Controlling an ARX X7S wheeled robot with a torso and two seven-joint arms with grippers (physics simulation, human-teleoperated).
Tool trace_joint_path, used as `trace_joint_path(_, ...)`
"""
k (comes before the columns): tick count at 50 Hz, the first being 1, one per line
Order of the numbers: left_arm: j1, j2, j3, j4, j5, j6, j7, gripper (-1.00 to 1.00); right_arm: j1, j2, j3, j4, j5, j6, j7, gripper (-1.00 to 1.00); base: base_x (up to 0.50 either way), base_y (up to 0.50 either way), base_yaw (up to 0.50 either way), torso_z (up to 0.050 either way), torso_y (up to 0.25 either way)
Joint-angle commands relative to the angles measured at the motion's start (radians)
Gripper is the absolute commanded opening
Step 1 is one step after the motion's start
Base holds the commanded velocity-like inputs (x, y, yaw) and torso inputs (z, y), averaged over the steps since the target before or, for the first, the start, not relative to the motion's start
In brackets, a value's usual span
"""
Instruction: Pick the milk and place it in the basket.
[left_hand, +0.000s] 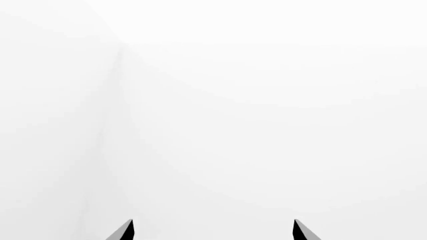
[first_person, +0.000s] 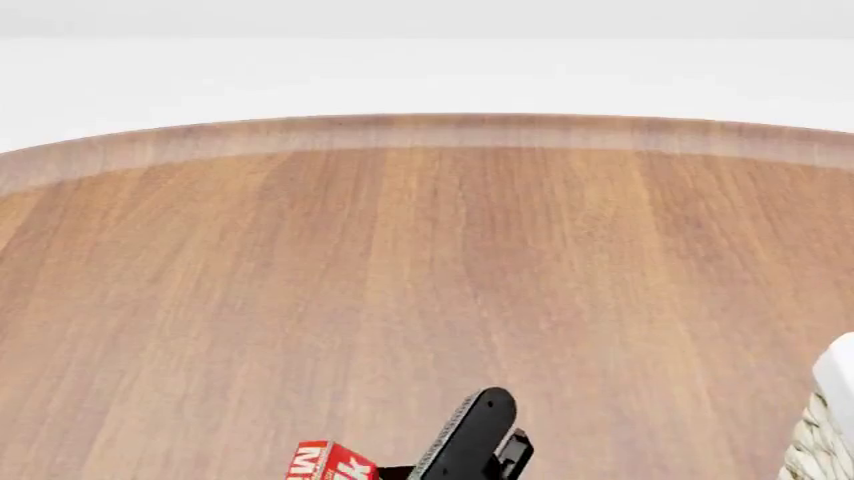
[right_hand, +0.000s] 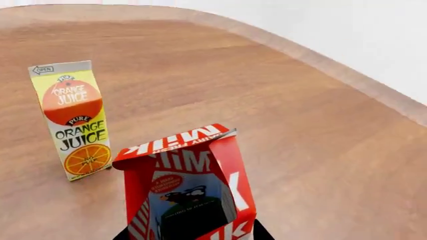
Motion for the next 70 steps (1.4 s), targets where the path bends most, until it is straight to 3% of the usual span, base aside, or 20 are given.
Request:
trace_joint_path(1, 0.002, 0.016, -0.022, 0.003, 0.017, -0.001, 0.019, 1.00, 0.048, 0.100, 0.207, -0.264, 0.085, 0.103, 0.167, -1.00, 0.00, 0.00, 0.00, 0.000, 0.000)
trace_joint_path(29, 0.001, 0.009, -0.008, -0.001, 0.019, 0.005, 0.014, 1.00, 0.047, 0.440, 0.674, -0.558, 0.450, 0.248, 0.582, -1.00, 0.00, 0.00, 0.00, 0.000, 0.001)
trace_joint_path(40, 0.002, 0.008, -0.005, -0.004, 0.019, 0.010, 0.013, 1.00, -0.184, 0.601, 1.008, -0.590, 0.582, 0.202, 0.694, -1.00, 0.00, 0.00, 0.00, 0.000, 0.002)
trace_joint_path(52, 0.004, 0.007, -0.001, -0.003, 0.016, 0.013, 0.011, 1.00, -0.473, 0.528, 1.544, -0.606, 0.624, 0.374, 0.681, -1.00, 0.00, 0.00, 0.00, 0.001, 0.001)
trace_joint_path(58, 0.004, 0.006, 0.001, -0.004, 0.015, 0.014, 0.010, 1.00, -0.507, 0.500, 1.623, -0.569, 0.614, 0.425, 0.689, -1.00, 0.00, 0.00, 0.00, 0.000, 0.002)
trace_joint_path(70, 0.003, 0.001, 0.004, -0.006, 0.012, 0.015, 0.007, 1.00, -0.525, 0.472, 1.581, -0.458, 0.540, 0.419, 0.689, -1.00, 0.00, 0.00, 0.00, 0.000, 0.001)
